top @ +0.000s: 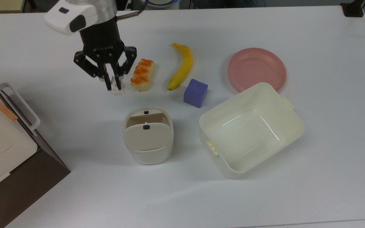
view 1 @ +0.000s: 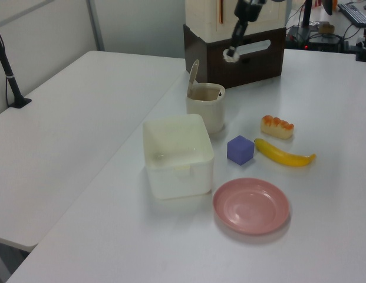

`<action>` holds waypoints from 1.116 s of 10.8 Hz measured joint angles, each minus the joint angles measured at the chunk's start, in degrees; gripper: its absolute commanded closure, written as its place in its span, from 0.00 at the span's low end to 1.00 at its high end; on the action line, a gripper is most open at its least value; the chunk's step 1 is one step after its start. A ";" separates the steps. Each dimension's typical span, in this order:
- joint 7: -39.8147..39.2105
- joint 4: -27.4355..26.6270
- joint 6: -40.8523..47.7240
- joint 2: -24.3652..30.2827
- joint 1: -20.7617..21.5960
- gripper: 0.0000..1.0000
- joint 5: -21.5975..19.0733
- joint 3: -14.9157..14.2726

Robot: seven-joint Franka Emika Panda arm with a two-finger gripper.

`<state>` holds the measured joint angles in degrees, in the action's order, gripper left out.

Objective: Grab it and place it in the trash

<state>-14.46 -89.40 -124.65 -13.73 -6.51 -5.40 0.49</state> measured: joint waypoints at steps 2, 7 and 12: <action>5.52 -0.03 -7.25 -2.88 3.22 0.00 1.50 0.18; 15.53 0.54 -9.72 -7.30 6.14 0.00 5.29 0.22; 17.77 1.90 22.87 3.36 8.72 0.00 5.31 0.34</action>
<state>3.31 -87.50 -101.79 -10.37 2.21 -0.09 0.83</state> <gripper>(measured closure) 0.000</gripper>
